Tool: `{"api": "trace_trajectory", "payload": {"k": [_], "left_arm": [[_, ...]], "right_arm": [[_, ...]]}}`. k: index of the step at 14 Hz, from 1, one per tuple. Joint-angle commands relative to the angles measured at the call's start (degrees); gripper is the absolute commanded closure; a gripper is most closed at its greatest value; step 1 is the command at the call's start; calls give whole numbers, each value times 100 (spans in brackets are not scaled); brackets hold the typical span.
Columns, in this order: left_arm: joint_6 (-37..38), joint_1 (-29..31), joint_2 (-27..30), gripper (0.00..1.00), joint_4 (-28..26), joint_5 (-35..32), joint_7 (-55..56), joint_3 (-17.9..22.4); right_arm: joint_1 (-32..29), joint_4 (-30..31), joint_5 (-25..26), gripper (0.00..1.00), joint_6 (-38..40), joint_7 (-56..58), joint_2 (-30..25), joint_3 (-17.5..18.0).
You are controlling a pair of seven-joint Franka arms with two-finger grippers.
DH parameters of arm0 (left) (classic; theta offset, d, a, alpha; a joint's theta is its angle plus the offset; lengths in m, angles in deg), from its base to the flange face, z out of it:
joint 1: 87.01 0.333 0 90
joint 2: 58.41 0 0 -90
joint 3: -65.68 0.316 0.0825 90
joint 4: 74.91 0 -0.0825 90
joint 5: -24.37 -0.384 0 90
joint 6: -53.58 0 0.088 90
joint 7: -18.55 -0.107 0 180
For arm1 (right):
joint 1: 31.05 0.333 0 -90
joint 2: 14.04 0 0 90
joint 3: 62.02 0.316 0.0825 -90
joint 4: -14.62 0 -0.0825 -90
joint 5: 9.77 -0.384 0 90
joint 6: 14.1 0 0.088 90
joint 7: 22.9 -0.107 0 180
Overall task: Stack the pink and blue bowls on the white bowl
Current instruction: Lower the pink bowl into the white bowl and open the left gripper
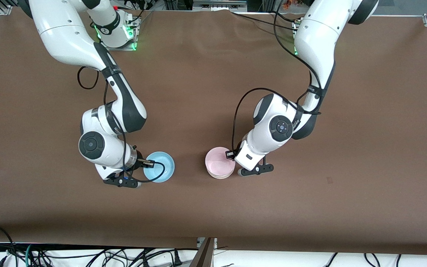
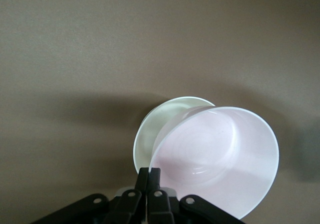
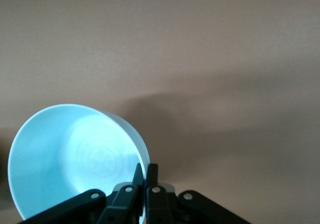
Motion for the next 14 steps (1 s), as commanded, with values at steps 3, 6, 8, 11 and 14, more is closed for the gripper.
{"api": "trace_trajectory", "payload": {"k": [3,6,8,11,14], "left_arm": [[83,-87,-213,100,269,-152,156,95],[101,-87,-195,100,251,-152,164,95],[101,-87,-239,100,251,-152,164,86],[101,-87,-327,100,243,-152,182,86],[92,-87,-415,100,243,-135,191,86]], "right_arm": [[-59,-188,5,100,52,342,106,-75],[-32,-179,-21,100,52,290,141,-75],[-15,-179,-39,100,61,290,141,-75],[-6,-170,-48,100,61,281,150,-75],[-6,-170,-39,100,79,281,150,-75]]}}
